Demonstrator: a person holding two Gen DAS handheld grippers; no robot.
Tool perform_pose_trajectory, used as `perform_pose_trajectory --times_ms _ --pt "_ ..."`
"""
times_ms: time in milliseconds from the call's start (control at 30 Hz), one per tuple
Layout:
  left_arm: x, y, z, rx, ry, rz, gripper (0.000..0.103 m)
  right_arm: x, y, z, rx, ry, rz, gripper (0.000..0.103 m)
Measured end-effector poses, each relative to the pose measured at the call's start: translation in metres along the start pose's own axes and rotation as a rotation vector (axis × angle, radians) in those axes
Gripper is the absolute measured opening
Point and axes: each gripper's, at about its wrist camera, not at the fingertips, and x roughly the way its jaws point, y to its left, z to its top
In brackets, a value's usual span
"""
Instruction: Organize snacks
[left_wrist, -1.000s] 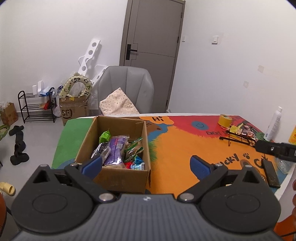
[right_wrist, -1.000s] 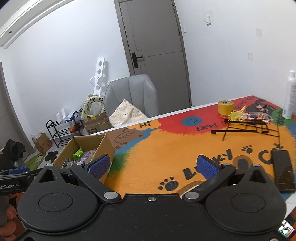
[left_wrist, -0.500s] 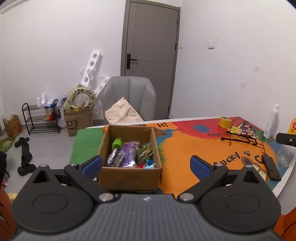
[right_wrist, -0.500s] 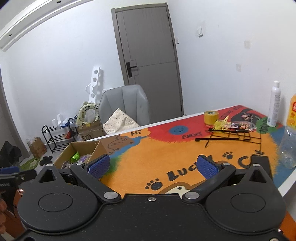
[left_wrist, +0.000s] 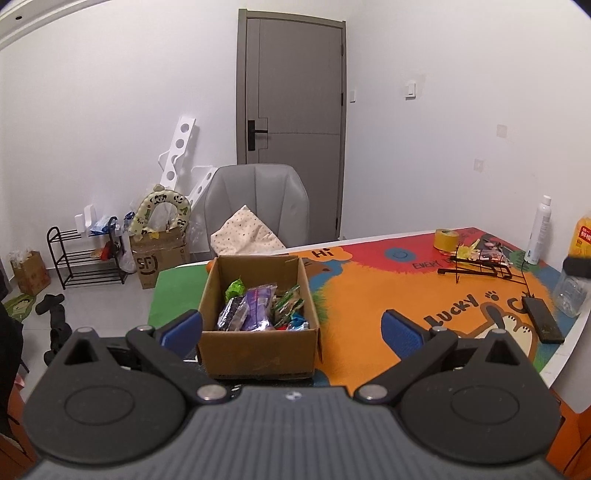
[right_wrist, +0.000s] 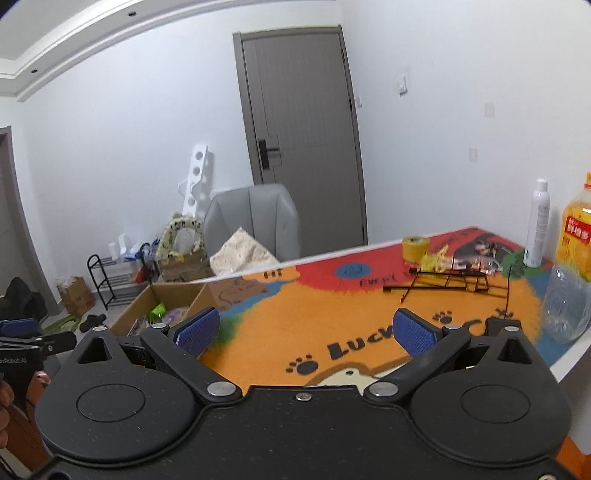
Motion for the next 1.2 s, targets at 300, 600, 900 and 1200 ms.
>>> perform_pose_trajectory --times_ms 300,600,900,1200 --pt "0.003 -0.003 -0.003 0.005 0.011 -0.001 0.102 0.013 -0.002 -0.008 0.019 0.041 -0.022 0.103" --pt "0.004 0.001 -0.004 -0.005 0.015 0.002 0.102 0.015 0.006 -0.012 -0.01 0.06 -0.017 0.103" --pt "0.004 0.005 -0.004 -0.011 0.026 -0.002 0.102 0.016 0.008 -0.012 -0.017 0.077 -0.01 0.103" --pt "0.006 0.006 -0.004 -0.014 0.029 -0.004 0.102 0.016 0.022 -0.014 -0.072 0.097 0.031 0.103"
